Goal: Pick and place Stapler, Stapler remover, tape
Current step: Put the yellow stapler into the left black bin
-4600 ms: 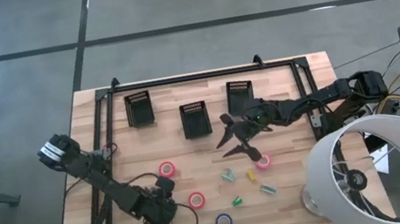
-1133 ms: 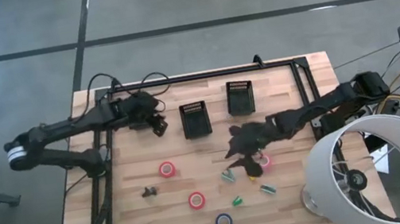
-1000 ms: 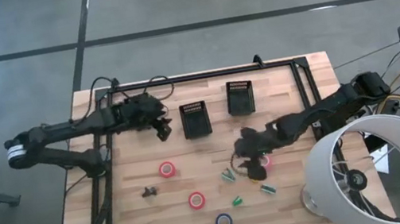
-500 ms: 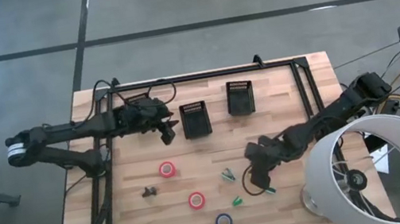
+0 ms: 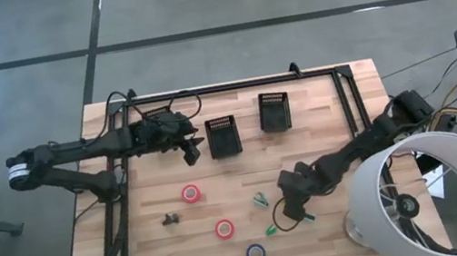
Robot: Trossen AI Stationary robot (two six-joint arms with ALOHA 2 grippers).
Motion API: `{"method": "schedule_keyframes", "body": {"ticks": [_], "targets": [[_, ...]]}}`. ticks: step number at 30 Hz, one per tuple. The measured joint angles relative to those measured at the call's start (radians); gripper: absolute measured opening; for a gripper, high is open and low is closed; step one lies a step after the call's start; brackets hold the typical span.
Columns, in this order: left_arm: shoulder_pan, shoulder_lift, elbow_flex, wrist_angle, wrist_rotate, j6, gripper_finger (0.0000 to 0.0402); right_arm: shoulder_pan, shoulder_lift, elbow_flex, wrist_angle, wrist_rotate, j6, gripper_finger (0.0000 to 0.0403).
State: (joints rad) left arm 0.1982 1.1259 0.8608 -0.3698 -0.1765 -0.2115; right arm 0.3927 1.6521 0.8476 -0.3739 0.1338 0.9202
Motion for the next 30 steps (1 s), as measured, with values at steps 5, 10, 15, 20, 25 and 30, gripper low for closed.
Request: {"method": "schedule_keyframes", "body": {"ticks": [5, 10, 15, 20, 25, 30], "targets": [[0.000, 0.000, 0.000, 0.000, 0.000, 0.000, 0.0179, 0.000, 0.054, 0.027, -0.010, -0.003, 0.004, 0.0171], [0.000, 0.000, 0.000, 0.001, 0.000, 0.002, 0.0179, 0.000, 0.067, 0.049, -0.012, -0.004, 0.012, 0.0171], [0.000, 0.000, 0.000, 0.002, 0.000, 0.002, 0.0179, 0.000, 0.059, 0.048, -0.057, -0.015, 0.004, 0.0171], [0.000, 0.000, 0.000, 0.002, 0.000, 0.003, 0.0179, -0.002, 0.056, 0.049, -0.085, -0.074, -0.102, 0.0171], [0.000, 0.000, 0.000, 0.003, 0.000, 0.003, 0.0179, -0.001, 0.037, 0.048, -0.099, -0.097, -0.168, 0.0171], [0.000, 0.000, 0.000, 0.002, 0.000, 0.003, 0.0179, 0.004, -0.018, 0.048, -0.156, -0.113, -0.176, 0.0171]]}}
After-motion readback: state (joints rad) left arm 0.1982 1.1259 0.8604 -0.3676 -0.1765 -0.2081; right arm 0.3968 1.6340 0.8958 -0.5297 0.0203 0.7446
